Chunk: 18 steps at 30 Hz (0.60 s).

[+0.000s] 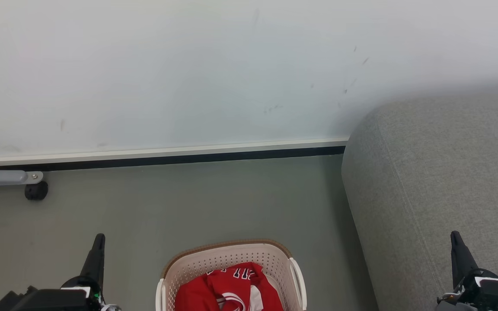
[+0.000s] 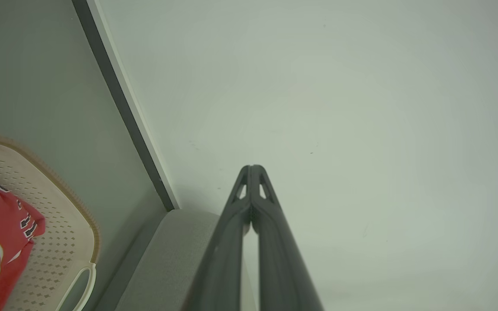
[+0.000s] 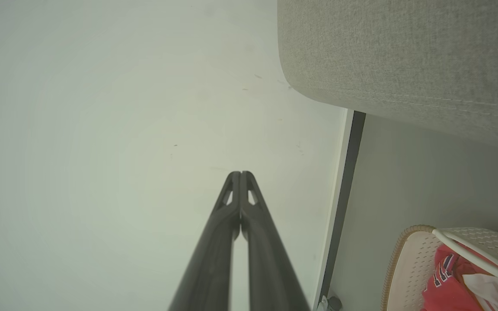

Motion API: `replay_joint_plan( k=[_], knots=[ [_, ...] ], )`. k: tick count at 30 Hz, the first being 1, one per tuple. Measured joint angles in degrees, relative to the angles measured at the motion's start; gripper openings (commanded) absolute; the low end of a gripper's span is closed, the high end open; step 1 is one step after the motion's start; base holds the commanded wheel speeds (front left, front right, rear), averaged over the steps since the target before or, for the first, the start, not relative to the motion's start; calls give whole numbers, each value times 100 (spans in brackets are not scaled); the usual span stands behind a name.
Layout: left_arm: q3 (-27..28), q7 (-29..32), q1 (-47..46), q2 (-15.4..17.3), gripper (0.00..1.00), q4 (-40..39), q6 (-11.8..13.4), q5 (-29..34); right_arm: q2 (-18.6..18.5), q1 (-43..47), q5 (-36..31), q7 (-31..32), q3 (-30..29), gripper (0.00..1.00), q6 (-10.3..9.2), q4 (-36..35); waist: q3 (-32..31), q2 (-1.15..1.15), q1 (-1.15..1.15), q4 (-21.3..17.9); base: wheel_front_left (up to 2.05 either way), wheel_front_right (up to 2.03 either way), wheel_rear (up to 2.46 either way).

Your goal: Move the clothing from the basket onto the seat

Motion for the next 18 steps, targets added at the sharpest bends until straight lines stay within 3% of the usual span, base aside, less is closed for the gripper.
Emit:
replay_joint_plan(
  k=[18],
  knots=[
    [-1,0,0,0,0,0,0,0,0,0,0,0,0,0,0,0,0,0,0,0,0,0,0]
  ],
)
